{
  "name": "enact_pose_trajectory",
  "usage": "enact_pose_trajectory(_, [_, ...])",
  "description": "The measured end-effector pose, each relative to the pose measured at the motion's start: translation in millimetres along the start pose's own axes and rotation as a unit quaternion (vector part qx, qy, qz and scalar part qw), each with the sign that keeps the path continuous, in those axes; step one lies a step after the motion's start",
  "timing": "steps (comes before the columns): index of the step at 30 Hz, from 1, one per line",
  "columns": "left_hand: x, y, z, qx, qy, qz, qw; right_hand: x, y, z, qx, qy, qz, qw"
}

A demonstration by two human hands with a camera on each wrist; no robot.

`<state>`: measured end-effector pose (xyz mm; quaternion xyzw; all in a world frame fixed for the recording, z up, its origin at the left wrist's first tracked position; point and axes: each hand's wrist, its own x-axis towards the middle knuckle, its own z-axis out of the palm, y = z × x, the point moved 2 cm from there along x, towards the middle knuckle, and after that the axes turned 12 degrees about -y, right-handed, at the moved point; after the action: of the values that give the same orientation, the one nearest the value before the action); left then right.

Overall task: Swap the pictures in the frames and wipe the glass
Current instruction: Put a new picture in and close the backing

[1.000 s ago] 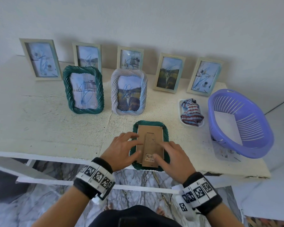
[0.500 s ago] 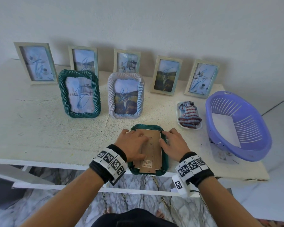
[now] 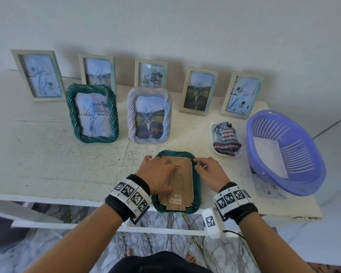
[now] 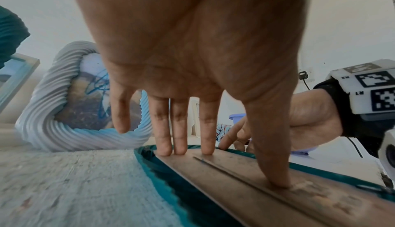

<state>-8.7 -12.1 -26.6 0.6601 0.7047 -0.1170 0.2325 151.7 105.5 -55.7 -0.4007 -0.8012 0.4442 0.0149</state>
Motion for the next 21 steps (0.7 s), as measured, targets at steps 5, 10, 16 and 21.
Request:
enact_pose_trajectory(5, [-0.2, -0.1, -0.5, 0.000, -0.001, -0.001, 1.000, 2.5, -4.1, -5.3, 0.026, -0.004, -0.002, 1.000])
enact_pose_trajectory(10, [-0.1, 0.4, -0.4, 0.004, -0.005, -0.003, 1.000, 6.0, 0.9, -8.8, -0.029, 0.001, -0.020, 0.999])
enact_pose_trajectory(16, [-0.4, 0.8, -2.8, 0.009, -0.010, -0.002, 1.000, 29.8, -18.6, -34.1, -0.335, -0.075, -0.116, 0.932])
enact_pose_trajectory(21, [-0.4, 0.1, -1.5, 0.011, -0.009, -0.003, 1.000, 39.2, -30.0, -38.2, -0.470, -0.146, -0.179, 0.852])
